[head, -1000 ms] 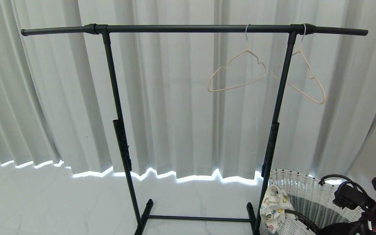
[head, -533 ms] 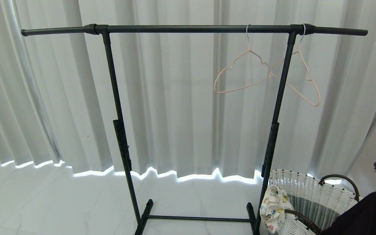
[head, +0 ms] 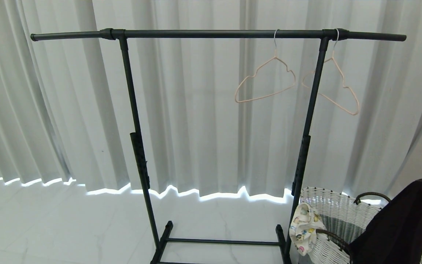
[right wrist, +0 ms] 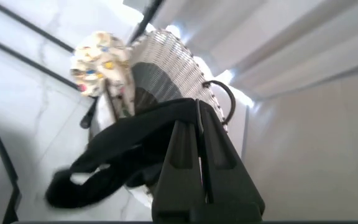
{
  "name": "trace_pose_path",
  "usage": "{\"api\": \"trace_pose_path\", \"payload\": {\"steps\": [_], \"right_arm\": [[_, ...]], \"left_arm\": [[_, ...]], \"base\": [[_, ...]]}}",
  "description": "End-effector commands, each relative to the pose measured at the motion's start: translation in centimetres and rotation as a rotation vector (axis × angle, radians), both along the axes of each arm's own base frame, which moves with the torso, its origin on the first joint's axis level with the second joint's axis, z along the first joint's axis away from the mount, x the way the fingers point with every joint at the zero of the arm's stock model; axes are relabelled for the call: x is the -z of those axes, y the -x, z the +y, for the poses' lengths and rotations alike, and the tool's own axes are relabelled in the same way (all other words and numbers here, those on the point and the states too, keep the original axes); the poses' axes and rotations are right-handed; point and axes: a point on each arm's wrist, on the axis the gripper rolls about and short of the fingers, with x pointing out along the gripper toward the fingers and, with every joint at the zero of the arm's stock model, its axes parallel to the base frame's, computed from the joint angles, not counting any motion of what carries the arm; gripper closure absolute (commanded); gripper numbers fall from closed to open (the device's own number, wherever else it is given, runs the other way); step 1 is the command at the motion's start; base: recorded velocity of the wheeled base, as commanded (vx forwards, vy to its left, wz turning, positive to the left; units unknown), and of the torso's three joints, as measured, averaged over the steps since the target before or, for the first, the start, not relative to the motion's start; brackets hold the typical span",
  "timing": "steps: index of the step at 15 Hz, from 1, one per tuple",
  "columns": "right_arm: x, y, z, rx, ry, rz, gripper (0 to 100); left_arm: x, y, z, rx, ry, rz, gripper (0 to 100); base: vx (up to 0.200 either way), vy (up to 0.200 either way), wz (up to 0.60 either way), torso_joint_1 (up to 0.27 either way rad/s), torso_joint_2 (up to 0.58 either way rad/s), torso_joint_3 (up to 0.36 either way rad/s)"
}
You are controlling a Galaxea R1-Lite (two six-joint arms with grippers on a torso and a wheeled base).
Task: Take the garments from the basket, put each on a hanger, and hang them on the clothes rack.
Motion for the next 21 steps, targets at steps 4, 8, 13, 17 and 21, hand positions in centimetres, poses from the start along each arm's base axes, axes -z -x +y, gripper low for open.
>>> {"api": "trace_pose_path", "payload": {"steps": [4,8,13,17,21], "right_arm": [[0.1,-1.4,1.4,-0.075,0.005,0.029,100],[0.1,-2.7,3.0,-0.142,0.006,0.051,100],[-2.4,-4.2,7.9,-0.25,-0.165,0.041,100],[-2.6,-4.0,9.3,-0.311,-0.16,0.053,100],[-1.9,-3.3,11.3,-0.396,-0.135,0.095,100]], "left_arm": [[0.0,0.0,0.0,-0.001,0.002,0.001,0],[0.0,0.0,0.0,-0.002,-0.001,0.0,0],[0.0,0.0,0.0,-0.002,-0.014,0.0,0],[0.0,0.0,0.0,0.0,-0.024,-0.001,0],[0.0,0.0,0.0,-0.002,-0.012,-0.002,0]], "base": [[-0.2,0.0,0.0,0.002,0.0,0.006],[-0.1,0.0,0.0,-0.001,0.0,0.0],[0.0,0.0,0.0,0.0,0.0,0.0],[0.0,0.0,0.0,0.0,0.0,0.0],[0.0,0.0,0.0,0.0,0.0,0.0]]}}
